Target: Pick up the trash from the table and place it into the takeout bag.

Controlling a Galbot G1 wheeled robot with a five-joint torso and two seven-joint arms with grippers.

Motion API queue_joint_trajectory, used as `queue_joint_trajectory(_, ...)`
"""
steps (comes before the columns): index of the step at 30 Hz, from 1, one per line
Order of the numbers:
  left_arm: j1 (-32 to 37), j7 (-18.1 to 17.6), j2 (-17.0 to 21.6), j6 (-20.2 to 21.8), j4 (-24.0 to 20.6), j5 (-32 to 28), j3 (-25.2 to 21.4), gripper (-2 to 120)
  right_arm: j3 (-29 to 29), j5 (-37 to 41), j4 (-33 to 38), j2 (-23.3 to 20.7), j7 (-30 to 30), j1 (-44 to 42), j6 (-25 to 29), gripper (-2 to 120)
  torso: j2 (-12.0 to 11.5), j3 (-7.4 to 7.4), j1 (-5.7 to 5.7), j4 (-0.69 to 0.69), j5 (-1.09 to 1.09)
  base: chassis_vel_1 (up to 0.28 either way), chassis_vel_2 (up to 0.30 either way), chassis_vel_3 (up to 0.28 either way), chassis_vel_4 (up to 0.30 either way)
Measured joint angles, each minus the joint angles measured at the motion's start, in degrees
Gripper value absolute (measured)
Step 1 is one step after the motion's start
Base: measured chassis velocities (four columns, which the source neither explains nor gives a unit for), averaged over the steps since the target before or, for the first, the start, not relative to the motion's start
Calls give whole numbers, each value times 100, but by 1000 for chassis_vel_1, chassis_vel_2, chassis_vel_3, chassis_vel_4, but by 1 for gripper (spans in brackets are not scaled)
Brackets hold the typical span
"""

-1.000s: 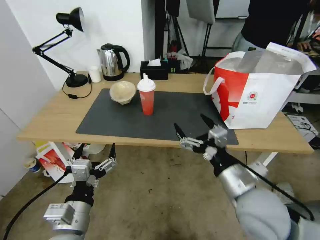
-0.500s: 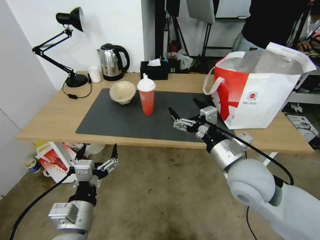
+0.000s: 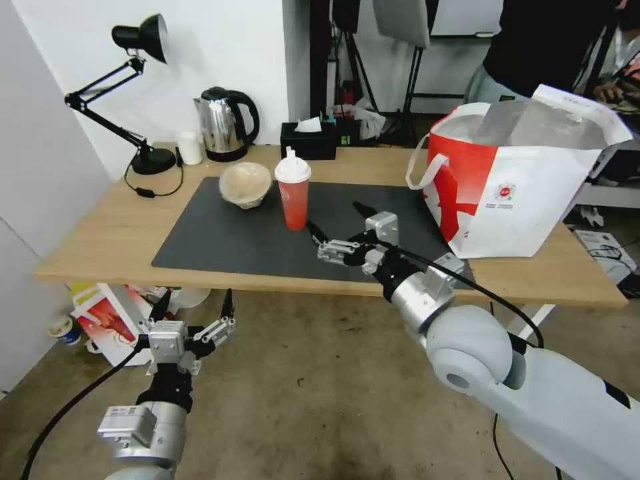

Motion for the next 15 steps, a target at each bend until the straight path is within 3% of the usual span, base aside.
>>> queue_joint_trajectory(15, 23, 0, -73, -10, 23, 93, 14, 100, -218, 54, -506, 289, -224, 413, 13, 100, 0, 0, 0, 0, 1, 0, 0, 0, 0)
